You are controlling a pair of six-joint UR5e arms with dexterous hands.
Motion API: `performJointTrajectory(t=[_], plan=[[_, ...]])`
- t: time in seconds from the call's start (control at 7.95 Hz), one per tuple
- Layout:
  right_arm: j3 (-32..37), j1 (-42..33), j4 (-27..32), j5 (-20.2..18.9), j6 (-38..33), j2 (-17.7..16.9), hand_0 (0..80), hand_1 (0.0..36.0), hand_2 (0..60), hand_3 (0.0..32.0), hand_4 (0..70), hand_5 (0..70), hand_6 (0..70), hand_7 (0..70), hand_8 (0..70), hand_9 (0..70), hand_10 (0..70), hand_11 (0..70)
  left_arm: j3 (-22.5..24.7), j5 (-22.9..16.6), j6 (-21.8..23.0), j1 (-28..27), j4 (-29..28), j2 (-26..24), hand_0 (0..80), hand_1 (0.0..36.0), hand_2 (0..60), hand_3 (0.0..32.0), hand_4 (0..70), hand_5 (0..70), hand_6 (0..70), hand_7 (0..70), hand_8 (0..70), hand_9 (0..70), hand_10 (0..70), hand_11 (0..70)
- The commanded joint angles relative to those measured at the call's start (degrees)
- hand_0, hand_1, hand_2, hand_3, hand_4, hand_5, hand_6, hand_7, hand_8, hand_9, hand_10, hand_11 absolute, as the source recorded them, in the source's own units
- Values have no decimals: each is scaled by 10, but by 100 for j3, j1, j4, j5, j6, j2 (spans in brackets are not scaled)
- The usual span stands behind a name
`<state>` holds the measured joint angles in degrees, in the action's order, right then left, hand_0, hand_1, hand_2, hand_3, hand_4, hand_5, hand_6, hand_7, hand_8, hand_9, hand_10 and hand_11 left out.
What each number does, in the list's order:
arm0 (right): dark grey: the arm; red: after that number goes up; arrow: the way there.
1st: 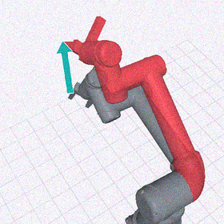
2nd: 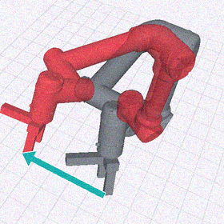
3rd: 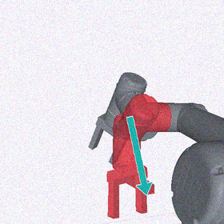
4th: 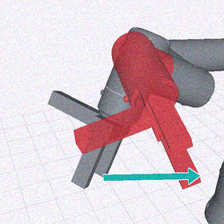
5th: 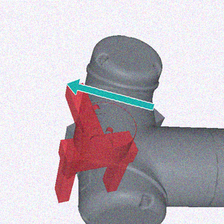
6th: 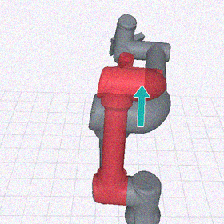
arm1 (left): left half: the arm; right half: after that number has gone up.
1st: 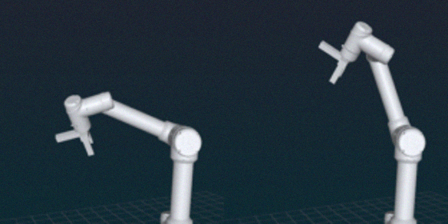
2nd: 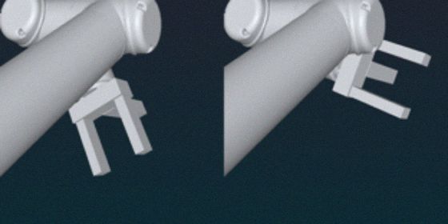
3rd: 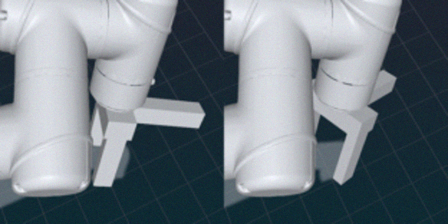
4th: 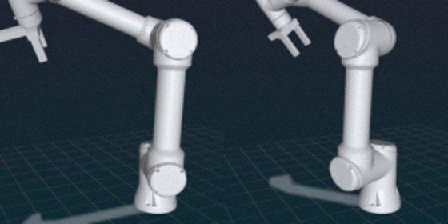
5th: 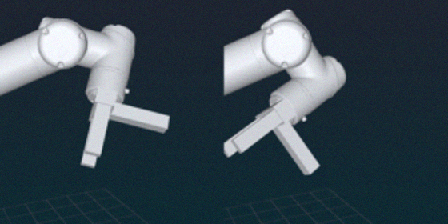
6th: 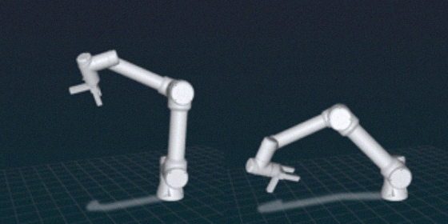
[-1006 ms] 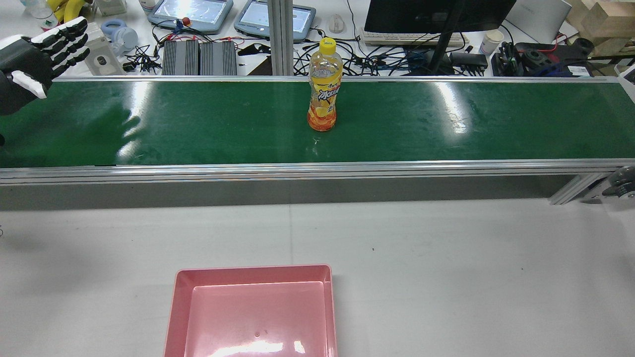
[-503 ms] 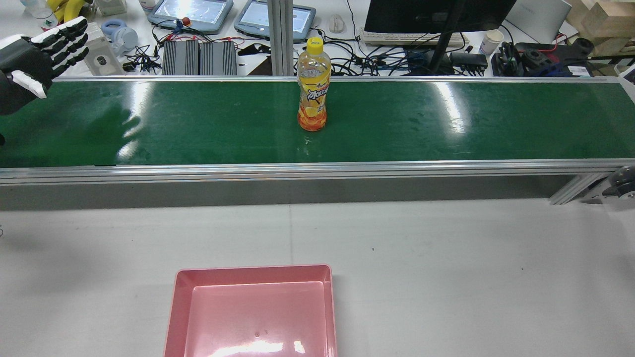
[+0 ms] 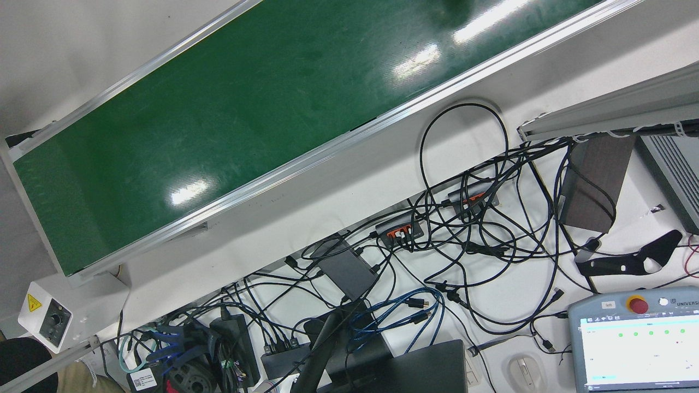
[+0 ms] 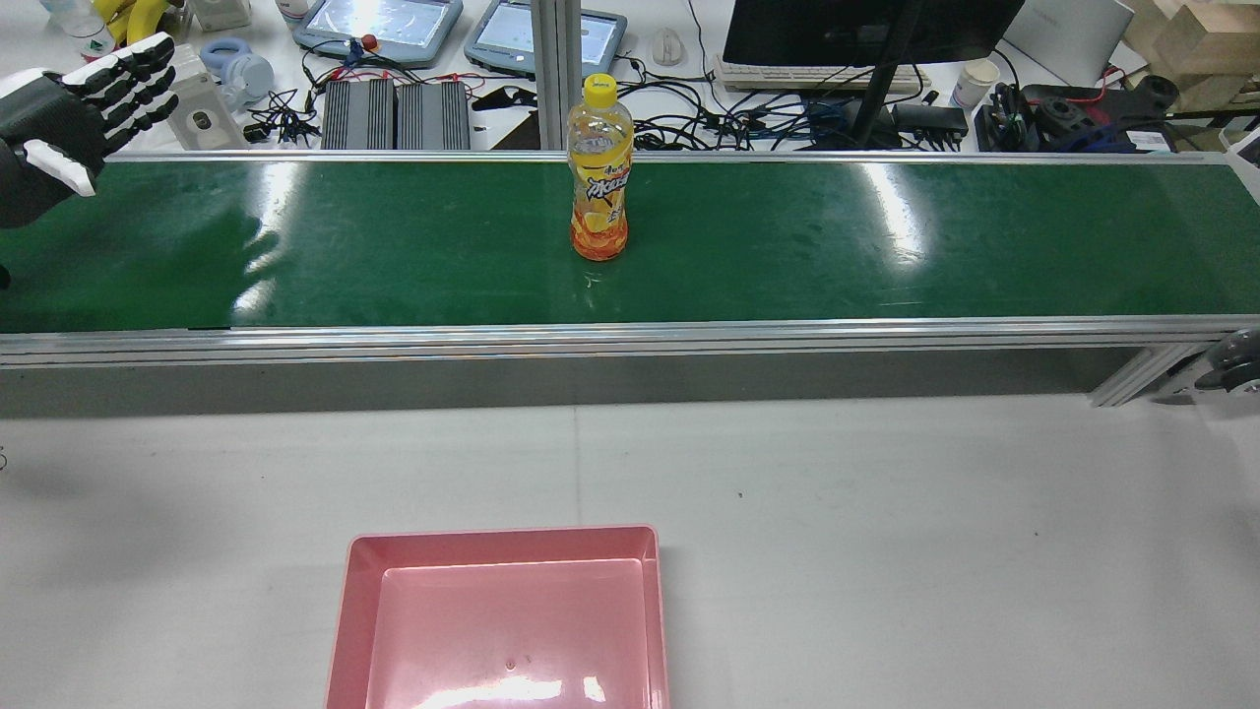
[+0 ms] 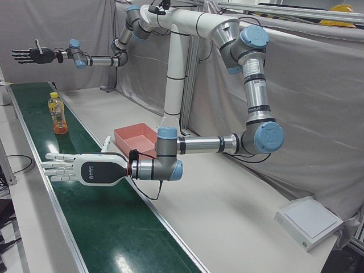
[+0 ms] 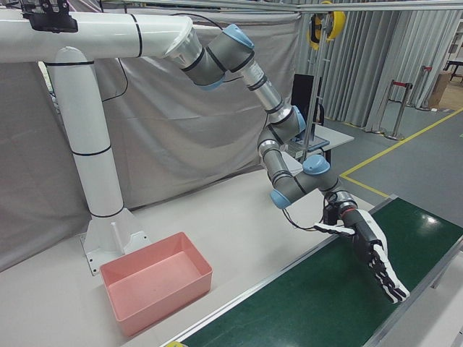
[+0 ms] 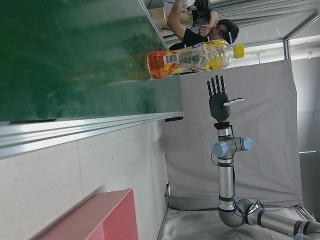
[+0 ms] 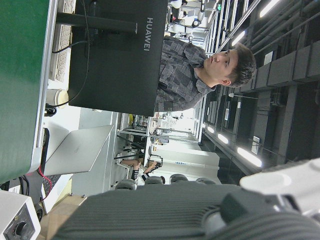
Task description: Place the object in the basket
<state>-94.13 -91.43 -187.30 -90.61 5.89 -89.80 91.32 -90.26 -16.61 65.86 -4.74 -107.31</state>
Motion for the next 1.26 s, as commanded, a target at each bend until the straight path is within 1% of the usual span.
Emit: performJointTrajectory(t=[0.0, 0.13, 0.38, 0.5, 1.13], plan=[[0, -7, 0, 0, 0, -3, 0, 0, 0, 0, 0, 0, 0, 0, 0, 0, 0, 0, 9, 0, 0, -3, 17, -18, 599, 61, 0, 0, 70, 61, 0, 0, 0, 0, 20, 47], [0, -7, 0, 0, 0, 6, 0, 0, 0, 0, 0, 0, 0, 0, 0, 0, 0, 0, 9, -9, 0, -3, 26, -27, 620, 77, 0, 0, 71, 64, 0, 0, 0, 0, 24, 54], [0, 2, 0, 0, 0, -3, 0, 0, 0, 0, 0, 0, 0, 0, 0, 0, 0, 0, 9, -9, 0, -3, 26, -27, 613, 71, 0, 0, 73, 63, 0, 0, 0, 0, 22, 52], [0, 2, 0, 0, 0, -3, 0, 0, 0, 0, 0, 0, 0, 0, 0, 0, 0, 0, 9, -9, 0, -12, 26, -27, 603, 59, 0, 0, 72, 61, 0, 0, 0, 0, 22, 50], [0, 2, 0, 0, 8, -3, 0, 0, 0, 0, 0, 0, 0, 0, 0, 0, 0, 0, 0, -9, 9, -12, 9, -18, 593, 50, 0, 0, 70, 61, 0, 0, 0, 0, 33, 65]])
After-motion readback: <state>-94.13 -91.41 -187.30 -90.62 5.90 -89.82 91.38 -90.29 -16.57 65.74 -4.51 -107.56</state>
